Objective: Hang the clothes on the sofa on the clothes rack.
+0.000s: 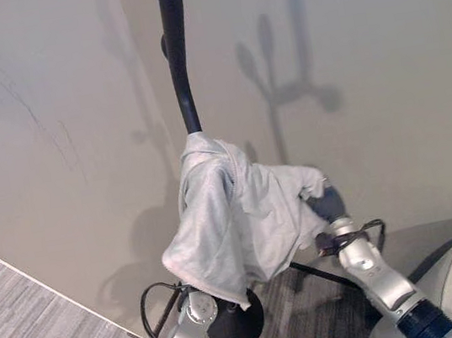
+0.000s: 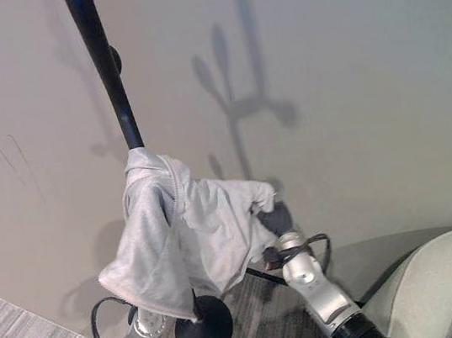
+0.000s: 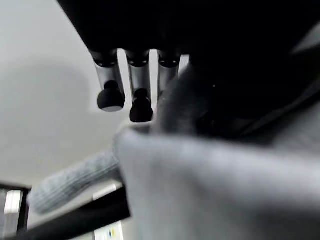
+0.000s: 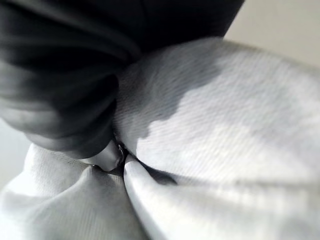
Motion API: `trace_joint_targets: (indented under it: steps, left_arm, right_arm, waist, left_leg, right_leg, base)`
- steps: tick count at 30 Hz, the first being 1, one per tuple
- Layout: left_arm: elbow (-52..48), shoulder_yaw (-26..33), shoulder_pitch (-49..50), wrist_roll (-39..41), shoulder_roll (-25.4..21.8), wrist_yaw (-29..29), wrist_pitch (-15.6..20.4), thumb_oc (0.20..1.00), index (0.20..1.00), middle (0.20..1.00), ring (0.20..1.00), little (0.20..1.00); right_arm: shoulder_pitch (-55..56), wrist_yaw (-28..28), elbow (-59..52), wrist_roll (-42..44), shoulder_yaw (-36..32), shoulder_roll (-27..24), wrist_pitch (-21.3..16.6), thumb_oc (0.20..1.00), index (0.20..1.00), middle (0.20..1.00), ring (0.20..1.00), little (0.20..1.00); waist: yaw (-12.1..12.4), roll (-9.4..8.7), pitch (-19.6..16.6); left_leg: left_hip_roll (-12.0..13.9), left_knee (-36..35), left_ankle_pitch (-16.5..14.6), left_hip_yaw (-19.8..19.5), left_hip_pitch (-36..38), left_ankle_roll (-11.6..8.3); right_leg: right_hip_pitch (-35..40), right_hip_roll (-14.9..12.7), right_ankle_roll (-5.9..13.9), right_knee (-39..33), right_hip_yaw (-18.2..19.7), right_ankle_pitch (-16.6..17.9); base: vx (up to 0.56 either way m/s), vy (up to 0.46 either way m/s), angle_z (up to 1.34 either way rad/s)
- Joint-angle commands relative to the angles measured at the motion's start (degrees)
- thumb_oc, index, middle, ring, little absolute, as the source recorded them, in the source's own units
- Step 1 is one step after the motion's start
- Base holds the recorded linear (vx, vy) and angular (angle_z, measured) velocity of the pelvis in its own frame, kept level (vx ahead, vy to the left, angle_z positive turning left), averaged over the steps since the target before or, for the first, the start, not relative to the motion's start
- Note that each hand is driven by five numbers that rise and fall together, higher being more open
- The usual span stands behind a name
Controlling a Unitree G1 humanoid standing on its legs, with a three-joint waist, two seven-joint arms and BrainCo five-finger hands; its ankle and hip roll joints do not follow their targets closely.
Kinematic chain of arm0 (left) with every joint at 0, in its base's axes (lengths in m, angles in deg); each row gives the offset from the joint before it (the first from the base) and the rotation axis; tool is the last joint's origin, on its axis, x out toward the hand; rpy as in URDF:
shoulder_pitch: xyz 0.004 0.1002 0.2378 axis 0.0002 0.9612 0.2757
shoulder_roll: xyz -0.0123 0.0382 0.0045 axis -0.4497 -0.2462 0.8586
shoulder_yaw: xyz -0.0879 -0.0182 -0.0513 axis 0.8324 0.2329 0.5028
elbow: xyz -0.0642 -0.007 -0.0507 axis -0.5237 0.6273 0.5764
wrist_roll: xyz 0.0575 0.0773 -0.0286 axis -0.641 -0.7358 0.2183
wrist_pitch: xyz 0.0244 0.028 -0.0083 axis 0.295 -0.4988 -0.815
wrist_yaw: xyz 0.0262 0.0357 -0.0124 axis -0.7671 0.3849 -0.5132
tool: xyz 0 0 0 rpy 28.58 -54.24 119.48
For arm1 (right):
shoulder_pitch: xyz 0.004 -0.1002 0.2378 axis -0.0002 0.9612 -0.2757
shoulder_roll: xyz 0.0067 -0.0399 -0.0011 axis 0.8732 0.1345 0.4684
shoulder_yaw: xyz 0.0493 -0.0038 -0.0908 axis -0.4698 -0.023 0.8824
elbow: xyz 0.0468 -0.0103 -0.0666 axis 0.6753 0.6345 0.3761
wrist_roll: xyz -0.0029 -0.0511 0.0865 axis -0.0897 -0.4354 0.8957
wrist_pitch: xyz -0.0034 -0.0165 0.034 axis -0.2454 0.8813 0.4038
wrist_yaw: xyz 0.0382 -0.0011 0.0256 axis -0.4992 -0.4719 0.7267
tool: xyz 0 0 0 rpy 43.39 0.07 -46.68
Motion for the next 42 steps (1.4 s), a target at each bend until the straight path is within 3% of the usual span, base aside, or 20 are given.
trace_joint_targets:
  steps: [1, 2, 3, 4, 5, 8, 11, 19, 23, 26, 32, 34, 42]
  left_arm:
    - [4.4, -1.5, -6.2, 6.2, 1.7, 2.2, 4.7, 0.200, 0.200, 0.200, 0.200, 0.200]
    - [4.2, -1.0, -5.9, 10.6, 2.5, 2.3, 5.6, 0.200, 0.200, 0.200, 0.200, 0.200]
    - [3.9, -0.6, -5.6, 14.1, 3.0, 3.1, 6.2, 0.200, 0.200, 0.200, 0.200, 0.200]
    - [4.1, 0.9, -5.2, 20.3, 4.1, 4.0, 7.6, 1.000, 1.000, 1.000, 1.000, 1.000]
    - [4.1, 0.9, -5.2, 20.4, 4.0, 4.0, 7.6, 1.000, 1.000, 1.000, 1.000, 1.000]
    - [4.9, 4.8, -3.8, 34.4, 5.6, 8.7, 8.7, 1.000, 1.000, 1.000, 1.000, 1.000]
    - [6.4, 7.0, -2.8, 35.7, 5.3, 9.5, 8.8, 1.000, 1.000, 1.000, 1.000, 1.000]
    - [12.3, 16.4, 2.8, 42.6, 5.8, 14.6, 8.6, 1.000, 1.000, 1.000, 1.000, 1.000]
    - [15.3, 18.5, 4.1, 43.7, 6.1, 15.8, 8.4, 1.000, 1.000, 1.000, 1.000, 1.000]
    - [18.4, 20.3, 4.7, 44.6, 6.6, 16.3, 8.1, 1.000, 1.000, 1.000, 1.000, 1.000]
    - [28.2, 22.7, 5.7, 48.3, 7.6, 19.9, 5.6, 1.000, 1.000, 1.000, 1.000, 1.000]
    - [32.0, 23.7, 5.4, 49.3, 7.8, 20.6, 5.2, 1.000, 1.000, 1.000, 1.000, 1.000]
    - [39.7, 20.7, 3.3, 45.6, 7.7, 23.5, 4.6, 1.000, 1.000, 1.000, 1.000, 1.000]
  right_arm:
    - [-3.6, 2.2, -1.8, 4.6, 0.6, 1.2, -4.8, 0.200, 0.200, 0.200, 0.200, 0.200]
    - [-3.6, 2.9, -1.2, 6.7, 1.5, 1.5, -4.8, 0.765, 0.765, 0.765, 0.765, 0.765]
    - [-3.5, 3.0, -1.1, 8.1, 1.7, 1.6, -4.7, 1.000, 1.000, 1.000, 1.000, 1.000]
    - [-3.5, 3.8, -0.6, 10.4, 2.0, 1.9, -4.4, 1.000, 1.000, 1.000, 1.000, 1.000]
    - [-3.5, 3.8, -0.6, 10.4, 2.0, 1.9, -4.5, 1.000, 1.000, 1.000, 1.000, 1.000]
    - [-2.8, 5.8, 0.8, 16.3, 1.2, 1.4, -3.9, 1.000, 1.000, 1.000, 1.000, 1.000]
    - [-2.2, 6.6, 1.0, 18.4, 0.0, 0.9, -4.1, 1.000, 1.000, 1.000, 1.000, 1.000]
    - [4.3, 15.2, 2.4, 28.0, -8.2, -3.7, -5.8, 1.000, 1.000, 1.000, 1.000, 1.000]
    - [6.9, 16.2, 4.1, 27.6, -11.0, -4.4, -5.7, 1.000, 1.000, 1.000, 1.000, 1.000]
    - [9.0, 14.7, 8.1, 28.7, -14.1, -2.4, -5.8, 1.000, 1.000, 1.000, 1.000, 1.000]
    - [10.2, 8.1, 29.7, 35.1, -21.1, 8.3, -5.5, 1.000, 1.000, 1.000, 1.000, 1.000]
    - [10.6, 8.9, 37.0, 41.5, -23.0, 11.6, -4.5, 1.000, 1.000, 1.000, 1.000, 1.000]
    - [6.4, 11.6, 59.2, 46.6, -23.1, 13.9, -0.2, 1.000, 1.000, 1.000, 1.000, 1.000]
  waist:
    - [0.0, -1.13, 0.1]
    - [0.1, -1.11, 0.3]
    - [0.1, -1.09, 0.3]
    - [0.1, -1.03, 0.3]
    - [0.1, -1.03, 0.3]
    - [0.4, -0.79, 0.3]
    - [0.6, -0.78, 0.1]
    - [1.2, -0.78, -0.8]
    - [1.2, -0.75, -1.0]
    - [1.1, -0.61, -1.2]
    - [0.9, 0.15, -1.2]
    - [0.9, 0.24, -1.1]
    - [1.3, 0.11, -0.8]
  left_leg:
    - [0.7, 0.1, -0.9, 0.2, -1.5, -1.26]
    - [0.8, 0.1, -0.8, 0.3, -1.6, -1.35]
    - [0.9, 0.1, -0.8, 0.3, -1.7, -1.39]
    - [1.0, 0.1, -0.7, 0.4, -1.8, -1.49]
    - [1.0, 0.1, -0.7, 0.4, -1.7, -1.49]
    - [1.3, 0.1, -0.6, 1.0, -1.9, -1.81]
    - [1.5, 0.1, -0.6, 1.2, -1.9, -1.97]
    - [1.6, 0.1, -0.4, 1.6, -1.9, -2.64]
    - [1.7, 0.1, -0.5, 1.8, -2.0, -2.80]
    - [1.6, 0.1, -0.5, 2.0, -1.9, -2.82]
    - [1.5, 0.1, -0.5, 1.5, -1.8, -2.89]
    - [1.4, 0.1, -0.7, 1.2, -1.6, -2.96]
    - [1.1, 0.1, -0.5, -0.1, -1.8, -3.30]
  right_leg:
    - [3.0, -0.4, 1.32, 1.7, -3.2, 5.4]
    - [2.9, -0.3, 1.26, 1.6, -3.1, 5.4]
    - [2.9, -0.2, 1.23, 1.5, -3.1, 5.5]
    - [2.8, -0.1, 1.21, 1.3, -3.1, 5.5]
    - [2.9, -0.2, 1.21, 1.3, -3.1, 5.4]
    - [2.9, -0.2, 1.30, 0.8, -3.1, 5.5]
    - [3.2, -0.3, 1.44, 0.5, -3.2, 5.9]
    - [4.4, -0.8, 2.05, -1.3, -4.4, 6.7]
    - [4.5, -1.2, 2.37, -1.4, -4.8, 7.1]
    - [4.5, -1.4, 2.57, -1.3, -5.1, 7.4]
    - [4.6, -1.4, 2.55, -1.3, -5.7, 7.2]
    - [4.8, -1.3, 2.38, -1.4, -6.0, 6.8]
    - [5.0, -0.8, 1.70, -1.1, -6.8, 5.8]
  base:
    - [-0.02, -0.033, -0.06]
    - [-0.02, -0.044, -0.07]
    - [-0.02, -0.043, -0.06]
    - [0.00, 0.000, 0.00]
    - [0.00, 0.000, 0.00]
    - [0.00, -0.033, -0.02]
    - [0.01, -0.032, -0.05]
    - [0.01, -0.020, -0.05]
    - [0.00, 0.000, 0.00]
    - [-0.01, -0.004, -0.01]
    - [0.00, 0.000, 0.00]
    - [0.00, 0.000, 0.00]
    - [-0.01, 0.001, 0.05]
